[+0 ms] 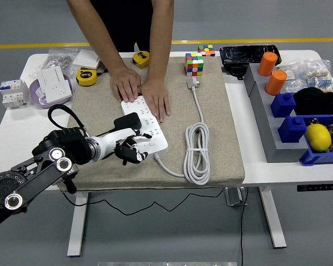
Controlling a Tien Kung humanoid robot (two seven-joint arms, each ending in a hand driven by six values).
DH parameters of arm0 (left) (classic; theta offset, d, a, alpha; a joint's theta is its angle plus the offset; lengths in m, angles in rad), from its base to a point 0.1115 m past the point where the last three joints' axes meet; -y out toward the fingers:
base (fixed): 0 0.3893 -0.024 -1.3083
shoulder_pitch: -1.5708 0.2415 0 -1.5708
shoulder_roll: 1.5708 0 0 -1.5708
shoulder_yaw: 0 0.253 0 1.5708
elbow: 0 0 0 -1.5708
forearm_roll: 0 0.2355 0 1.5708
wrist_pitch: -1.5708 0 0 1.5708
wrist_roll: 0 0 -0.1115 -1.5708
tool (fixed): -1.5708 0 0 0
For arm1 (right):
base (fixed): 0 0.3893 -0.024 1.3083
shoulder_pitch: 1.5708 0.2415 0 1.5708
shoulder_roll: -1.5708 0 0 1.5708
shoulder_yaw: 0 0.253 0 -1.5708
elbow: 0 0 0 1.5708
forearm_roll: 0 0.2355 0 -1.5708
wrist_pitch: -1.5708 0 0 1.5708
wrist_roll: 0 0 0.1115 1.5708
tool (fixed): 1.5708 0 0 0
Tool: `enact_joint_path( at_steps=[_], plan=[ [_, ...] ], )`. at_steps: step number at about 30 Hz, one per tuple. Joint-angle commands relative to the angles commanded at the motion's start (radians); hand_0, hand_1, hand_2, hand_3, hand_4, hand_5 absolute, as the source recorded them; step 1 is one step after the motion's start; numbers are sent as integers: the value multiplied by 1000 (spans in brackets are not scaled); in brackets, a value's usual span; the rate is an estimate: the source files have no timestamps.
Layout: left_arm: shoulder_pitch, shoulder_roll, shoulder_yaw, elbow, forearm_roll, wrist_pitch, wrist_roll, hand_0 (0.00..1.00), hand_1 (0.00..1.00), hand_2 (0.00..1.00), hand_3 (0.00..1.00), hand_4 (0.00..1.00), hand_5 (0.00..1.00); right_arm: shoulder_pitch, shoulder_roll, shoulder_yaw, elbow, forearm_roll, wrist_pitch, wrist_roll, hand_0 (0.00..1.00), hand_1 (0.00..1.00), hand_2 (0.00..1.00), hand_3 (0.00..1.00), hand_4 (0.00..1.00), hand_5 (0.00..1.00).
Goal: Pick up the plug,place it near the board,insert it into the board,press the button
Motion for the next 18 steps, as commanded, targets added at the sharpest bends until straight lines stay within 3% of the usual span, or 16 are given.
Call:
enact_joint_path(
  at_steps=[11, 18],
  plan=[
    [-6, -3, 15, 12, 25, -14, 19, 127, 46, 188, 919, 554, 2, 3, -2, 2, 0, -1, 0, 0, 998, 833, 735, 744, 998, 849],
    [-16, -3, 35, 7, 25, -47, 25, 127, 45, 189, 912, 555, 2, 3, -2, 4, 0, -2, 0, 0, 998, 833, 734, 744, 998, 850]
  ],
)
